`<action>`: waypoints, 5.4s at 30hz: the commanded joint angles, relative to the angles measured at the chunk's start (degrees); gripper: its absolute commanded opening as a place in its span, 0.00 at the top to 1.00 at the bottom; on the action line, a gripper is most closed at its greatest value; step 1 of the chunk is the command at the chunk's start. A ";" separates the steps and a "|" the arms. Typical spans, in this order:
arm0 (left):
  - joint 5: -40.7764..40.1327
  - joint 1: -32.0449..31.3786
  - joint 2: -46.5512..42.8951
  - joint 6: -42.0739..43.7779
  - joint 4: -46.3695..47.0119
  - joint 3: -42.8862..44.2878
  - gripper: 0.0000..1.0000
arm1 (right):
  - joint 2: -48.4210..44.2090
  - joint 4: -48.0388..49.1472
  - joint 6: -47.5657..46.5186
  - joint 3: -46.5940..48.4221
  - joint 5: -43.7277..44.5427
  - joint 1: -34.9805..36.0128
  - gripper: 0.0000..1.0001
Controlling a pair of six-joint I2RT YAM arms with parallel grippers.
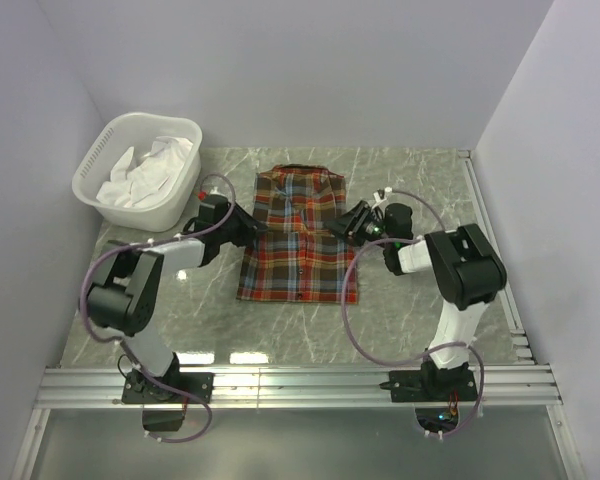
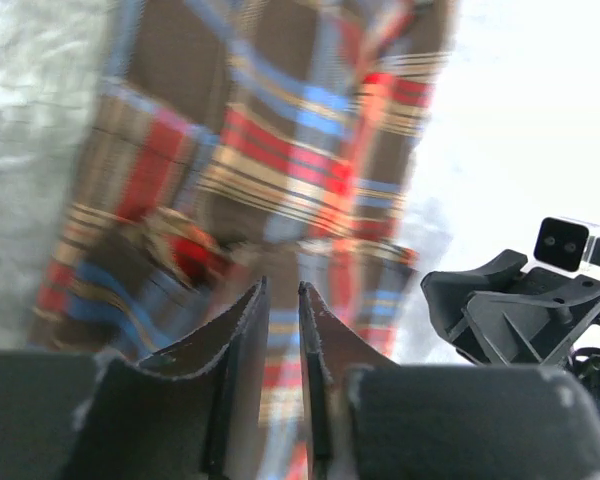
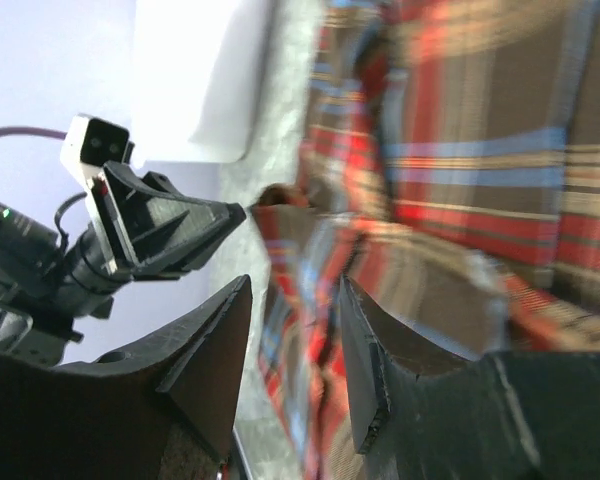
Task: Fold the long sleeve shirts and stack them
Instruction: Fold the shirt
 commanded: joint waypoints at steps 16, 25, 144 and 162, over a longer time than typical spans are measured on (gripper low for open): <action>-2.56 3.78 12.84 0.96 7.38 3.75 0.67 | 6.70 -0.28 -0.99 0.29 3.01 -5.85 0.53; -12.82 1.85 -9.12 6.15 -11.33 0.33 0.46 | -7.38 -30.40 -21.54 11.08 6.15 0.20 0.53; -19.50 -1.05 0.62 18.44 -29.45 21.76 0.19 | -23.20 -56.53 -26.13 1.86 24.44 13.92 0.52; -8.88 -1.14 32.60 37.36 -35.35 55.52 0.22 | -16.54 -65.59 -22.36 11.19 28.84 27.37 0.48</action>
